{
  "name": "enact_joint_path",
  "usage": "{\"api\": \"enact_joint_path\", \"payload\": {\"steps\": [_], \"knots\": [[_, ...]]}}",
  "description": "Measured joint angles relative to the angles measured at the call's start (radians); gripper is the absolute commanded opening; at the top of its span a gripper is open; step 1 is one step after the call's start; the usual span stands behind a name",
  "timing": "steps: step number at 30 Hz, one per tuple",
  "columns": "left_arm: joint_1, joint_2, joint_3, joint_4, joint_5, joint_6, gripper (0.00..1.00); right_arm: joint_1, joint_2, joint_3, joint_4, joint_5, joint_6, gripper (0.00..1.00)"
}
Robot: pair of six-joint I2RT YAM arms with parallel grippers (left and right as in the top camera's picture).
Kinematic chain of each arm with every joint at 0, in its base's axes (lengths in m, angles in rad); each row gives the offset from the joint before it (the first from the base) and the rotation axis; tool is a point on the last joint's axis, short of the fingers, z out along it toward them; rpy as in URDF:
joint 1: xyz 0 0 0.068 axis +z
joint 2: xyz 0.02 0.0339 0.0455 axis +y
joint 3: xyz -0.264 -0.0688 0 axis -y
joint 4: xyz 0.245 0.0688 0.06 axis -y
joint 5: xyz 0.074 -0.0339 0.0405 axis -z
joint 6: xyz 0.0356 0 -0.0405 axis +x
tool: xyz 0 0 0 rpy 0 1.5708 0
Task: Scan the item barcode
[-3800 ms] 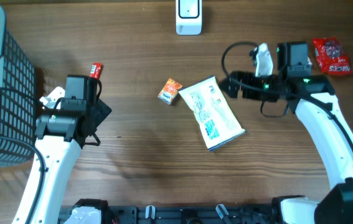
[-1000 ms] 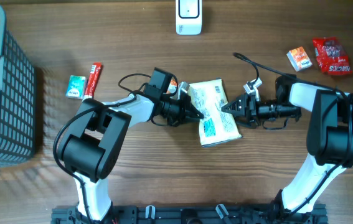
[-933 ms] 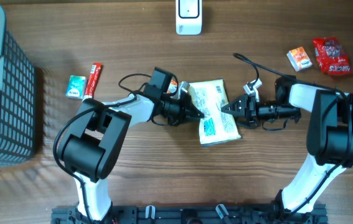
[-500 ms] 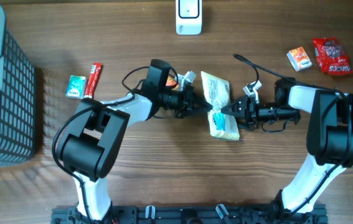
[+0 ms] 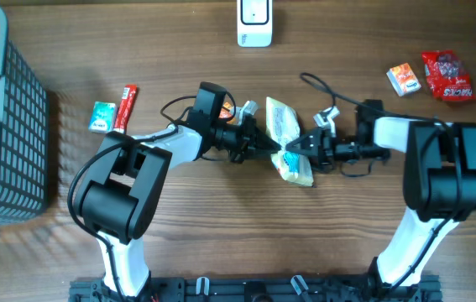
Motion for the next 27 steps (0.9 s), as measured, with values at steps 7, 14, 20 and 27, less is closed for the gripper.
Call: {"api": "enact_joint_path", "payload": {"steps": [7, 14, 20, 27], "knots": [[0.020, -0.004, -0.001, -0.072, -0.031, -0.014, 0.04, 0.074, 0.018, -0.009, 0.178, 0.015, 0.200, 0.28], [0.033, -0.004, -0.001, -0.174, -0.031, 0.024, 0.04, 0.086, 0.018, -0.009, 0.151, 0.109, 0.282, 0.20], [0.108, -0.004, -0.001, -0.243, -0.050, 0.069, 0.04, 0.088, 0.011, 0.051, -0.031, 0.203, 0.246, 0.33], [0.117, -0.004, -0.001, -0.244, -0.076, 0.083, 0.04, 0.114, -0.090, 0.137, -0.246, 0.490, 0.228, 0.15]]}}
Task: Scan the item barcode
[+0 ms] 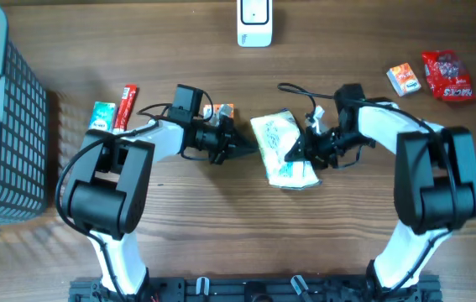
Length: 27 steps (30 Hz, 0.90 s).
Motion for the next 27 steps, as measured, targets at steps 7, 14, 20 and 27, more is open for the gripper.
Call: {"api": "enact_joint_path", "payload": {"steps": [7, 14, 20, 27], "knots": [[-0.042, 0.000, 0.000, 0.000, -0.031, 0.003, 0.04, 0.093, -0.185, 0.016, -0.026, 0.199, 0.042, 0.34], [-0.043, 0.000, 0.000, 0.000, -0.040, 0.003, 0.13, 0.229, -0.211, 0.023, -0.022, 0.311, 0.104, 0.14], [-0.040, 0.000, 0.000, 0.000, -0.045, 0.010, 0.86, 0.253, -0.211, 0.023, -0.006, 0.326, 0.142, 0.59], [-0.041, 0.000, 0.000, -0.004, -0.065, 0.010, 0.89, 0.248, -0.211, 0.030, -0.047, 0.325, 0.128, 0.46]]}}
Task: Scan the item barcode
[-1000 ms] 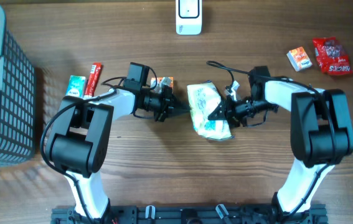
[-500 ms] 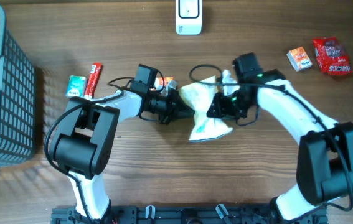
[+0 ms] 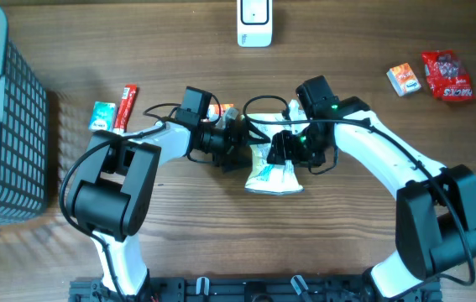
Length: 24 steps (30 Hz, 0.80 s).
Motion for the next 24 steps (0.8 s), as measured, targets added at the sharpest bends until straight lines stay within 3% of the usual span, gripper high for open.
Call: {"api": "enact_joint_path", "payload": {"steps": [3, 6, 7, 8, 24], "knots": [[0.000, -0.004, 0.001, -0.021, -0.022, -0.001, 1.00, -0.013, 0.000, 0.018, -0.032, 0.000, -0.008, 0.32], [-0.007, -0.020, 0.005, -0.029, -0.043, -0.002, 1.00, -0.029, 0.000, 0.046, -0.043, -0.004, -0.010, 0.16], [-0.012, -0.024, 0.005, -0.025, -0.054, -0.002, 1.00, -0.030, 0.000, 0.050, -0.043, -0.009, -0.012, 0.07], [-0.016, -0.026, 0.005, -0.020, -0.059, -0.003, 1.00, -0.030, 0.000, 0.051, -0.044, -0.016, -0.013, 0.04], [-0.063, -0.033, 0.008, 0.032, -0.118, -0.004, 0.96, -0.048, 0.000, 0.053, -0.032, -0.183, -0.031, 0.04]]}}
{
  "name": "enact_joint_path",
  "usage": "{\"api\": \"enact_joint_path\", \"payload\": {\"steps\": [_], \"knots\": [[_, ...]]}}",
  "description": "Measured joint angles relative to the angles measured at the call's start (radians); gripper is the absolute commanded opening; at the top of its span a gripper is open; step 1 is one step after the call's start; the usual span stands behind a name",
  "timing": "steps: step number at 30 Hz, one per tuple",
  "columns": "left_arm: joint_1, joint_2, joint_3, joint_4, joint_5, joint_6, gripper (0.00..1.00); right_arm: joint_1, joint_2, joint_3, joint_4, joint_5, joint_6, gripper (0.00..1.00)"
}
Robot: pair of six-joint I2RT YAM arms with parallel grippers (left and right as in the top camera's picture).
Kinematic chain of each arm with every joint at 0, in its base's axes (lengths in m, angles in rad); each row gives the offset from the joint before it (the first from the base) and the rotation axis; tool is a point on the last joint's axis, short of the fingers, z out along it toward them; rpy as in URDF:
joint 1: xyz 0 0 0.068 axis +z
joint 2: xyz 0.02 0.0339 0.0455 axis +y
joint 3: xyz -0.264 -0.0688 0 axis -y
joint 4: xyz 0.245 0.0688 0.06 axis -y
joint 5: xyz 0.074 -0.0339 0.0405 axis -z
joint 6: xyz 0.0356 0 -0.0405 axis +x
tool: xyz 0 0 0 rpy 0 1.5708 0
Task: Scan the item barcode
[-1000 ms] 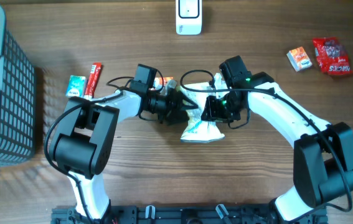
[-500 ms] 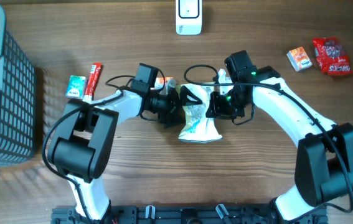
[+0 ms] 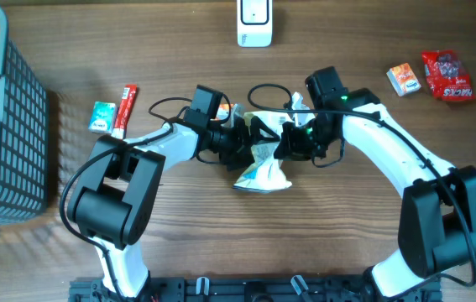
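Observation:
The item is a pale yellow and white snack bag (image 3: 261, 168), crumpled and tilted, hanging between the two grippers at the table's middle. My left gripper (image 3: 253, 141) reaches in from the left and looks shut on the bag's upper left edge. From the right, my right gripper (image 3: 285, 148) is shut on the bag's upper right part. The white barcode scanner (image 3: 254, 23) stands at the far edge, straight behind the bag. No barcode shows on the bag from above.
A grey mesh basket fills the left edge. A green packet (image 3: 102, 116) and a red stick pack (image 3: 125, 106) lie beside it. A small orange packet (image 3: 225, 110) peeks behind the left arm. An orange box (image 3: 404, 78) and a red bag (image 3: 447, 75) lie far right.
My left gripper has moved right onto the bag's upper left edge. The bag has tilted and crumpled, its lower end now pointing down-left. The right gripper stays on the bag, barely shifted.
First both grippers held the bag between them, right of centre. Then the left gripper was off the bag and further left, while the right one held it alone. The right arm then had the bag further left, with the left gripper beside it; now both grip it.

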Motion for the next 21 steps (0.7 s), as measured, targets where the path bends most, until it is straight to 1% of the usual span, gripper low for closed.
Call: {"api": "enact_joint_path", "payload": {"steps": [3, 4, 6, 7, 9, 11, 12, 13, 15, 16, 17, 18, 21], "knots": [[-0.005, 0.000, 0.000, 0.006, -0.010, 0.000, 0.96, -0.015, 0.000, 0.000, 0.020, -0.084, -0.014, 0.04], [-0.006, 0.000, 0.000, 0.007, -0.011, 0.000, 0.94, -0.019, 0.000, 0.000, 0.028, -0.108, -0.016, 0.04], [-0.008, 0.000, 0.000, 0.011, -0.012, 0.000, 0.79, -0.024, 0.000, 0.000, 0.048, -0.163, -0.019, 0.04], [-0.011, 0.000, 0.000, 0.015, -0.015, -0.002, 0.68, -0.026, 0.000, 0.000, 0.053, -0.182, -0.020, 0.04], [-0.022, 0.003, -0.001, 0.026, -0.039, 0.004, 0.43, -0.028, 0.000, 0.000, 0.055, -0.219, -0.021, 0.04], [-0.029, 0.003, -0.001, 0.042, -0.044, -0.001, 0.15, -0.032, 0.000, 0.000, 0.055, -0.233, -0.023, 0.04], [-0.032, 0.003, -0.001, 0.052, -0.045, 0.002, 0.04, -0.035, 0.000, 0.000, 0.053, -0.233, -0.023, 0.16], [-0.034, 0.003, -0.001, 0.061, -0.044, 0.001, 0.04, -0.039, 0.000, 0.000, 0.049, -0.231, -0.023, 0.27], [-0.034, 0.003, -0.001, 0.066, -0.044, 0.002, 0.04, -0.048, 0.000, 0.002, 0.024, -0.208, -0.027, 0.61], [-0.034, 0.003, -0.001, 0.066, -0.045, 0.004, 0.04, -0.054, 0.000, 0.004, 0.005, -0.183, -0.029, 0.73], [-0.034, 0.003, -0.001, 0.066, -0.044, 0.004, 0.04, -0.059, 0.000, 0.004, -0.008, -0.162, -0.029, 0.81], [-0.034, 0.003, -0.001, 0.067, -0.044, 0.004, 0.04, -0.069, 0.000, 0.005, -0.031, -0.134, -0.032, 0.84], [-0.034, 0.003, -0.001, 0.066, -0.044, 0.003, 0.04, -0.112, -0.001, 0.006, -0.088, -0.084, -0.053, 0.88]]}}
